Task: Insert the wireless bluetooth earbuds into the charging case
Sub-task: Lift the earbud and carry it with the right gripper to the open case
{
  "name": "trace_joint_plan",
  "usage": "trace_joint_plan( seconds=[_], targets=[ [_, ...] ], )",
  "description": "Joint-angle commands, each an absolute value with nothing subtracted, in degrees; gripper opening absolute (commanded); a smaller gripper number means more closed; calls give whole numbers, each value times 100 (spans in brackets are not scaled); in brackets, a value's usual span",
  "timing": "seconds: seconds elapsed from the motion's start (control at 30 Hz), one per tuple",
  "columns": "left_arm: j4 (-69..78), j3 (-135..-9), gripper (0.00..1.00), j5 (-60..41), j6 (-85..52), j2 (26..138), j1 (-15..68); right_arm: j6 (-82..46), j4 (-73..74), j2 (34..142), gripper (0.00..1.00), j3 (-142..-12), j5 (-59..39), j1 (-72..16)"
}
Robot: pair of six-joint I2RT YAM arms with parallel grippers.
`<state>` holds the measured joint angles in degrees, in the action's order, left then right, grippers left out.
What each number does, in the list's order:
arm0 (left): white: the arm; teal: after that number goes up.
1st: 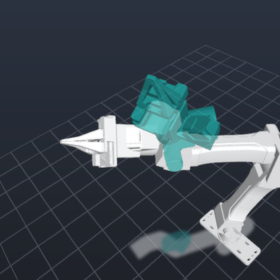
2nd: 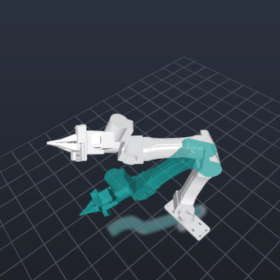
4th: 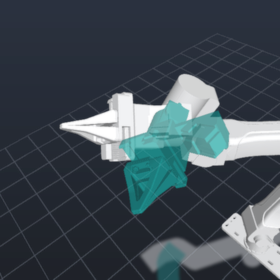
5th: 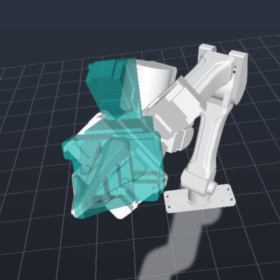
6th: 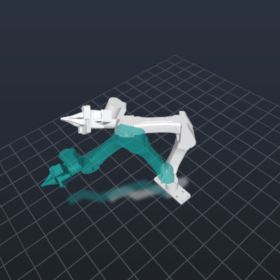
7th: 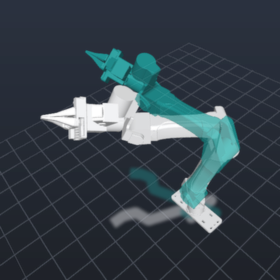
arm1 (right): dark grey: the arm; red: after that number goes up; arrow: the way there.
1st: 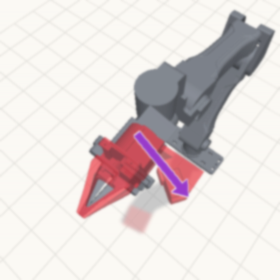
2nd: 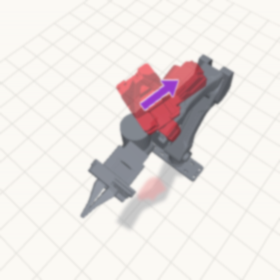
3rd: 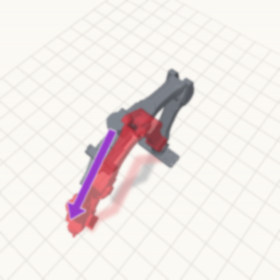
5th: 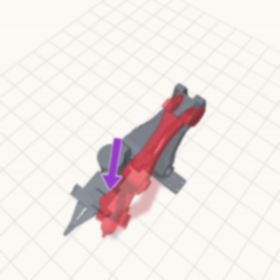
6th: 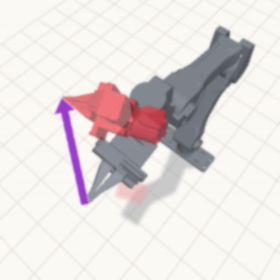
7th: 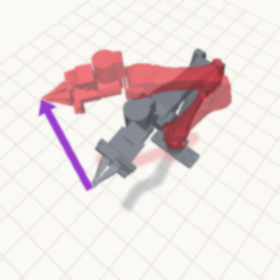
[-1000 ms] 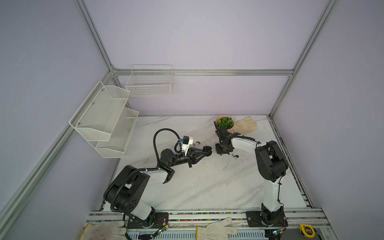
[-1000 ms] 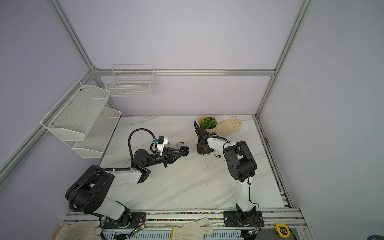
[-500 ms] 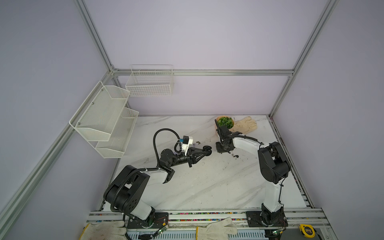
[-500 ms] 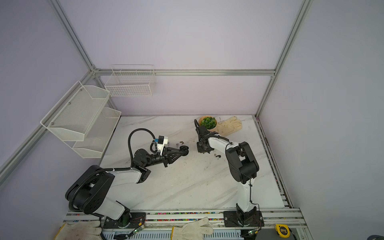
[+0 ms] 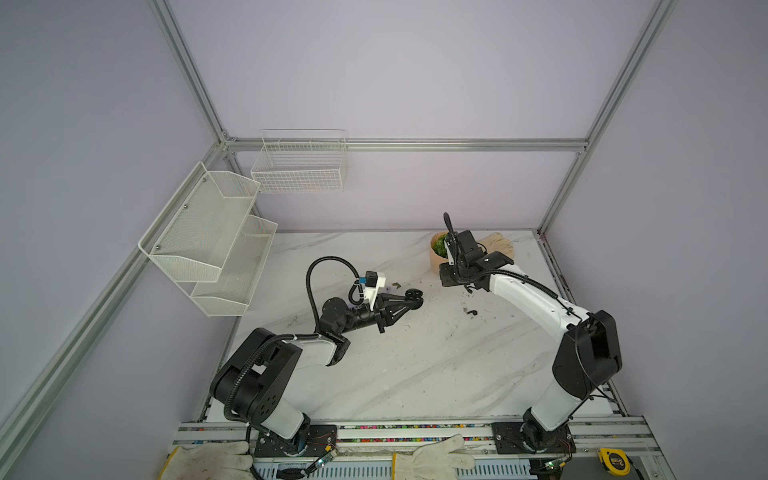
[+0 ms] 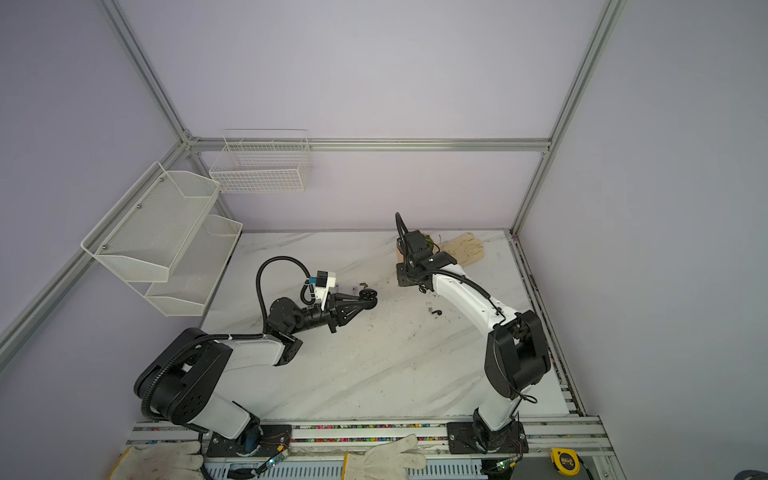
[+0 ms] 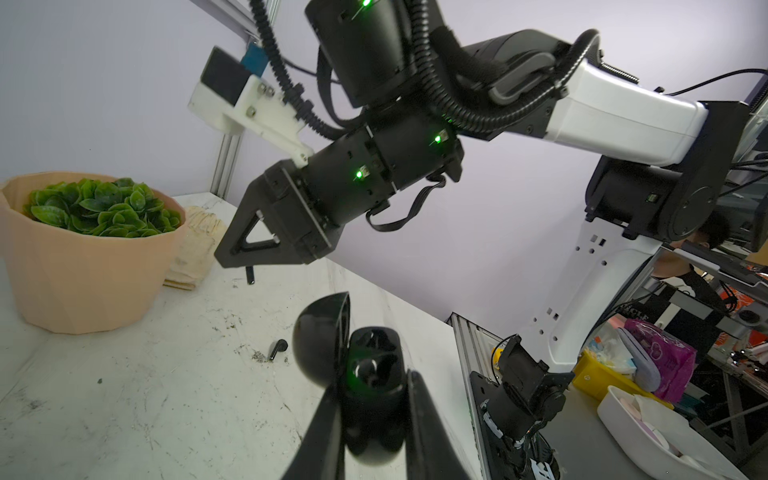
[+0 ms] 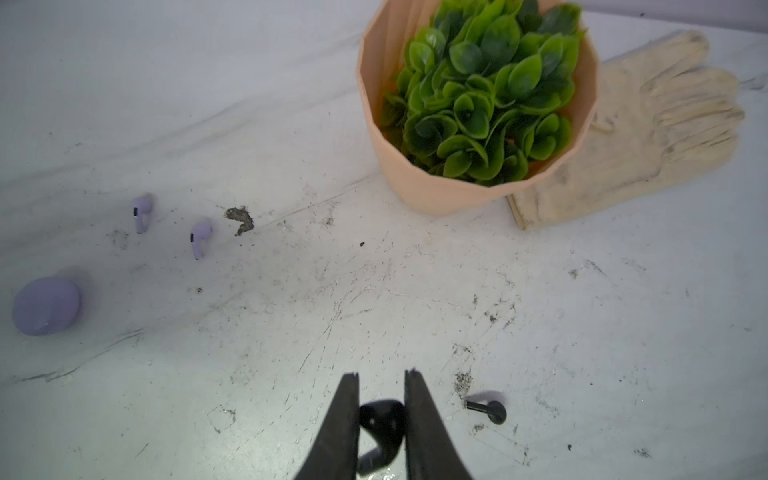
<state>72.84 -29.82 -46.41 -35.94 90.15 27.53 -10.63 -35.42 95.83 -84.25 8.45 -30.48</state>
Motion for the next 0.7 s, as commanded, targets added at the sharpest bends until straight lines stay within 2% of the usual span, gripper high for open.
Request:
trace_joint_plan(
  seconds=[0.0, 0.23, 0.67],
  targets=[
    [7782, -3492, 0, -4638, -3460, 9209, 2784, -1090, -4040, 9357, 20, -8733, 1296, -3265],
    [8050, -3756, 0, -4672, -3587, 9550, 2786, -1184, -4456, 9173, 20, -9251, 1791, -3761],
    [8230, -4052, 0, -4746, -3657, 9852, 2786, -1343, -4416, 8695, 19, -9337, 2442, -4593]
  ],
)
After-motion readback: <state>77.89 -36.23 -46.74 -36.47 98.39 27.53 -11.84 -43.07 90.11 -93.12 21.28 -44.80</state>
